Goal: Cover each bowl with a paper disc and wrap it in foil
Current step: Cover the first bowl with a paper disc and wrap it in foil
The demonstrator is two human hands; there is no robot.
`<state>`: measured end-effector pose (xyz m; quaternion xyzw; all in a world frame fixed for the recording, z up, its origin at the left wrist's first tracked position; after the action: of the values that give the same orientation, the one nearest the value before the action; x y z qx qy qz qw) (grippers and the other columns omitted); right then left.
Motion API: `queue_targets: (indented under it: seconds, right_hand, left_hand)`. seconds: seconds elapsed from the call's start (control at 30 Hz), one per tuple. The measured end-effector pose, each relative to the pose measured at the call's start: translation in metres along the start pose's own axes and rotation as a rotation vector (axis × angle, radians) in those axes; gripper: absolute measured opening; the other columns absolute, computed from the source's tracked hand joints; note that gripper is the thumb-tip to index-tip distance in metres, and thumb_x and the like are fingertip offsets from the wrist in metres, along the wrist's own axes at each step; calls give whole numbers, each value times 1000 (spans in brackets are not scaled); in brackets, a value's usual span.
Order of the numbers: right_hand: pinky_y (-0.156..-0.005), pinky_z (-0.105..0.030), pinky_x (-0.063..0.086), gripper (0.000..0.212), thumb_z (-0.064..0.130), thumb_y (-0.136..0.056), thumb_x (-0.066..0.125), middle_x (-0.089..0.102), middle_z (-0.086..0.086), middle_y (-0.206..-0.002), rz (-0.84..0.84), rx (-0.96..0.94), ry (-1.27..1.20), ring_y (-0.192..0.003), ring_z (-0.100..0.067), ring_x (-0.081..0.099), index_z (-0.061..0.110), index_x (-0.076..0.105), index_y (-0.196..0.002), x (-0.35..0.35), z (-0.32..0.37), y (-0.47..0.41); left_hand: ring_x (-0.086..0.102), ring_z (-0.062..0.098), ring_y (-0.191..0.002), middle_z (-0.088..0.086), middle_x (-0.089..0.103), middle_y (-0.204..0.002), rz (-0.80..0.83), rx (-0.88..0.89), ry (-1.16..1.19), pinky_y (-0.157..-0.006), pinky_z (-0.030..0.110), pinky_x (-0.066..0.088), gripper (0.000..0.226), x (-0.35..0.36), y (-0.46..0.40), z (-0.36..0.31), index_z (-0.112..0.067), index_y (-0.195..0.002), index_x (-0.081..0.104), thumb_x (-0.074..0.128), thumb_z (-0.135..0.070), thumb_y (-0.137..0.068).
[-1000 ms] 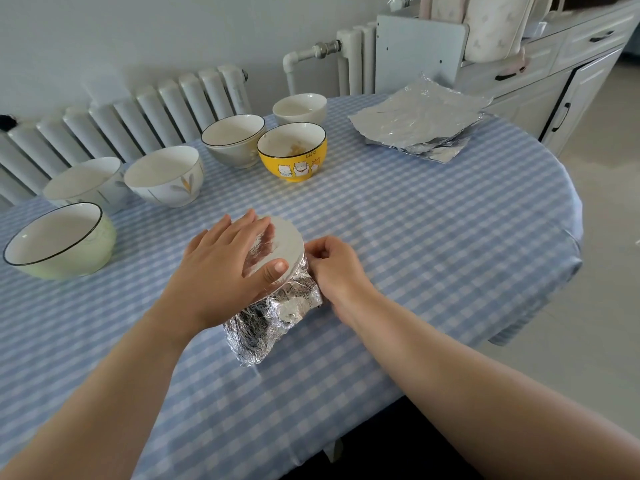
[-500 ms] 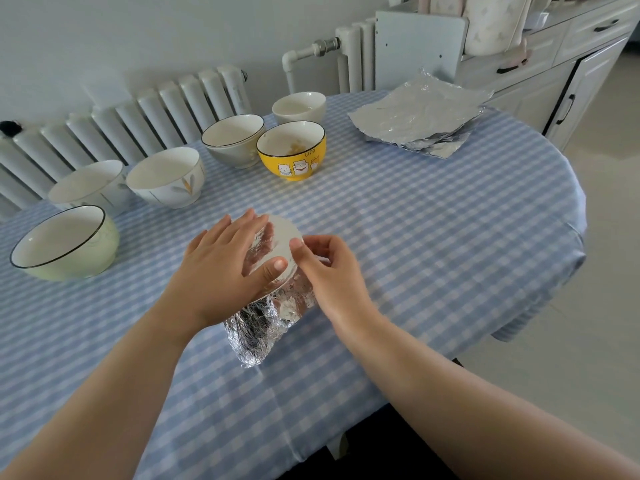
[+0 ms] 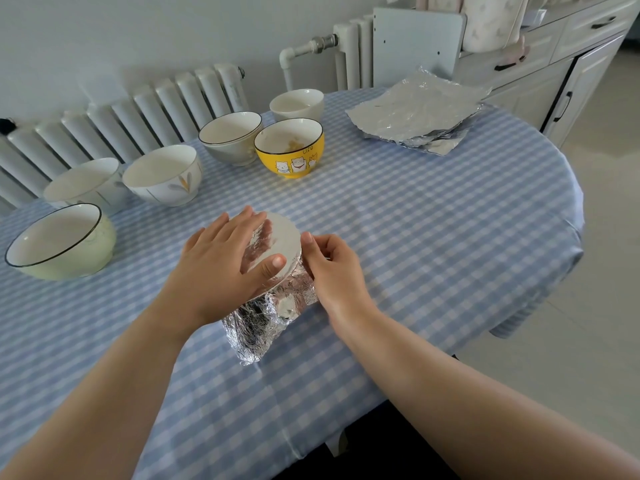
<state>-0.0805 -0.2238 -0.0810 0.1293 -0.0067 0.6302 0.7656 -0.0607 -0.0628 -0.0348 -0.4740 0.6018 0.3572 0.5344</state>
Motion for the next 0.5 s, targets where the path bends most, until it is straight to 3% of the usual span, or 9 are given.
queue_targets:
  seconds: [0.2,0.5]
  right_hand:
    - [-71,-26,46,20,40,-101,50,61,7,-82,23,-10,145,-73,-6,55,23,56,-91,2,2,-7]
    - [-57,-22,39,17,30,-102,50,57,7,-71,37,-25,263,-64,-7,50,18,53,-90,-1,8,-13]
  left_hand:
    - [6,17,-152,-11,13,-164,-1,-1,1,-120,44,9,115,0,-1,-1,-35,-154,21,-2,-98,-61]
    - [6,17,-152,-12,12,-164,5,0,-16,-120,42,9,117,0,-2,0,-35,-154,21,-4,-99,-59]
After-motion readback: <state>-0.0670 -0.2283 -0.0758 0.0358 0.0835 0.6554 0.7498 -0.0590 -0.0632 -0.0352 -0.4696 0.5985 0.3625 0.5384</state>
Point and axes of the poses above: each hand's wrist, its own y-axis away from the middle knuckle, its own x-axis out of the palm, z = x × y, the point moved 3 cm from there along -y, towards the middle knuckle
